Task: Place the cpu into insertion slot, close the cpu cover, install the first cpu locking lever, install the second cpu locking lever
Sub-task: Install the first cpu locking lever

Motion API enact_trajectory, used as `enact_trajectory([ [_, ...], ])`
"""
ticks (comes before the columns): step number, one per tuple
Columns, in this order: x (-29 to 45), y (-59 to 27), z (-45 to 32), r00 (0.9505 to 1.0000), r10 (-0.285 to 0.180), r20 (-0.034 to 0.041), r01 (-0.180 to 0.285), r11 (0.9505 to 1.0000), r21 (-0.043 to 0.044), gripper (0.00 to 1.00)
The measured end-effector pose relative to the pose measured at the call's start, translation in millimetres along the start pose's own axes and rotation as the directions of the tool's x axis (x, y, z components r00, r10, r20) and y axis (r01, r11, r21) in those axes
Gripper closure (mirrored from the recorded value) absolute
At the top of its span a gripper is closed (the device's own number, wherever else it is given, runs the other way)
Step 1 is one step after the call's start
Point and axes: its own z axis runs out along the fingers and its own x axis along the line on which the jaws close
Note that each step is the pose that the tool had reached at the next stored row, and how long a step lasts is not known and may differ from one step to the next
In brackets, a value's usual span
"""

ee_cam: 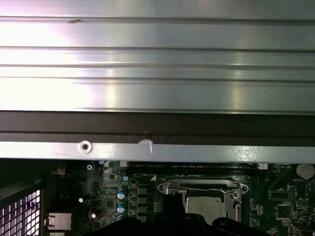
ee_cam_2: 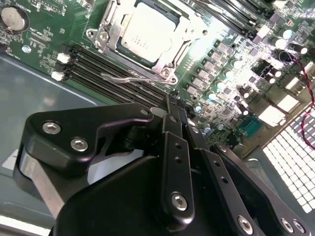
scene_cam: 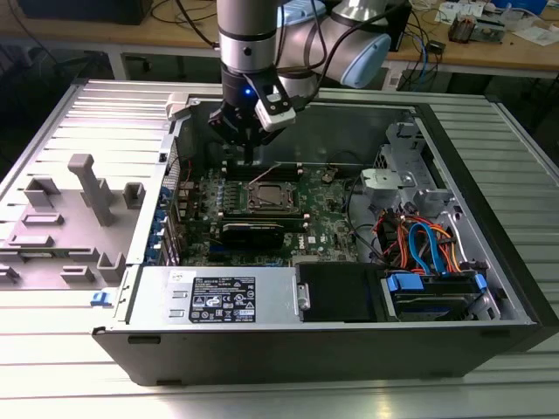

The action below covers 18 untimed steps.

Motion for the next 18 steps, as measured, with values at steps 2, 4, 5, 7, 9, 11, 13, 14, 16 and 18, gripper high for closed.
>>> enact_trajectory([
  [2,-1.7,-0.1,0.0,1.0000,0.000,-0.0001,0.000,1.0000,0.0001,0.89],
  [4,-2.6,-0.1,0.0,1.0000,0.000,0.0000,0.000,1.0000,0.0000,0.89],
  [5,-2.7,0.0,0.0,1.0000,0.000,0.0000,0.000,1.0000,0.0001,0.89],
  [7,-5.5,-0.1,0.0,1.0000,0.000,0.0000,0.000,1.0000,0.0001,0.89],
  [9,-5.5,-0.1,0.0,1.0000,0.000,0.0000,0.000,1.0000,0.0001,0.89],
  [11,-5.6,-0.1,0.0,1.0000,0.000,0.0000,0.000,1.0000,0.0001,0.89],
  [13,-5.6,-0.1,0.0,1.0000,0.000,0.0000,0.000,1.0000,0.0001,0.89],
  [14,-5.7,-0.1,0.0,1.0000,0.000,-0.0001,0.000,1.0000,0.0000,0.89],
  [16,-5.8,-0.1,0.2,1.0000,0.000,0.0000,0.000,1.0000,0.0000,0.89],
  [18,-6.1,-0.1,0.5,1.0000,-0.003,0.0003,0.003,1.0000,0.0001,0.89],
])
